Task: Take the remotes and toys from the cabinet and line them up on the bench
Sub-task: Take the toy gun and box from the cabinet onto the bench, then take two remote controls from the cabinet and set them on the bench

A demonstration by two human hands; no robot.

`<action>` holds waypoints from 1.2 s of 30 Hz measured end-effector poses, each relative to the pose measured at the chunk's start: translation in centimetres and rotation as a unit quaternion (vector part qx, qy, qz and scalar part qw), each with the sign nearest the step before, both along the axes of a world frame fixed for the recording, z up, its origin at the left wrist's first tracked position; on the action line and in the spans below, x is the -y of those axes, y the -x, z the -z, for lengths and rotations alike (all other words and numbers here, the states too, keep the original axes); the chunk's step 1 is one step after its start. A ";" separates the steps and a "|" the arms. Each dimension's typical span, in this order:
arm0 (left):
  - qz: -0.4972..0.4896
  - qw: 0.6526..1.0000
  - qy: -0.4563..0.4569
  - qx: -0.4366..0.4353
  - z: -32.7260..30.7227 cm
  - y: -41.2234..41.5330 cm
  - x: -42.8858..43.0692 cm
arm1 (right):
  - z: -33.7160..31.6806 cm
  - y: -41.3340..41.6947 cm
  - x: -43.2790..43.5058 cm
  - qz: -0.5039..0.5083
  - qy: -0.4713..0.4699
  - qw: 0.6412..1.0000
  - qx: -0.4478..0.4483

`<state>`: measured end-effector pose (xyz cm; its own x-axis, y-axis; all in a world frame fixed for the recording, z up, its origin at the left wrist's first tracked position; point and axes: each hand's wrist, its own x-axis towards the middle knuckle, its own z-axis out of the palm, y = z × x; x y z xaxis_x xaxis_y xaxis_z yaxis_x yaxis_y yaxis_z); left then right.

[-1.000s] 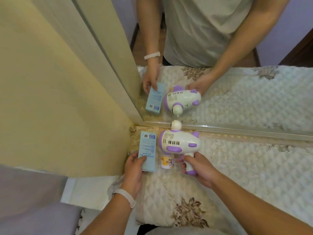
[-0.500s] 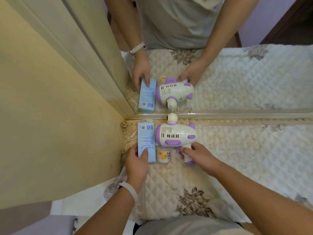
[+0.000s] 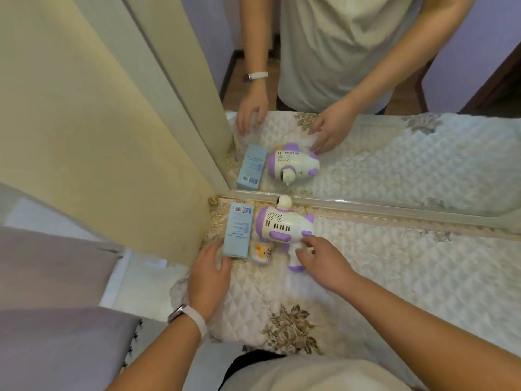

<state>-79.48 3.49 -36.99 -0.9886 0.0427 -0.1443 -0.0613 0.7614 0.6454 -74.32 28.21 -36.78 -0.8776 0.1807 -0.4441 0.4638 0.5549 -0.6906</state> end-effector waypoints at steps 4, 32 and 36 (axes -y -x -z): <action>0.020 0.994 0.110 -0.020 -1.7 -3.9 -0.1 | -1.5 -1.5 -0.9 -0.173 -0.225 0.954 -0.100; -0.255 0.904 0.335 -0.075 -12.0 -45.2 13.5 | -12.3 -20.4 23.9 -0.664 -0.140 0.588 -0.441; -0.302 0.889 0.333 -0.088 -13.2 -55.7 16.4 | -14.2 -29.1 29.8 -0.685 -0.113 0.542 -0.473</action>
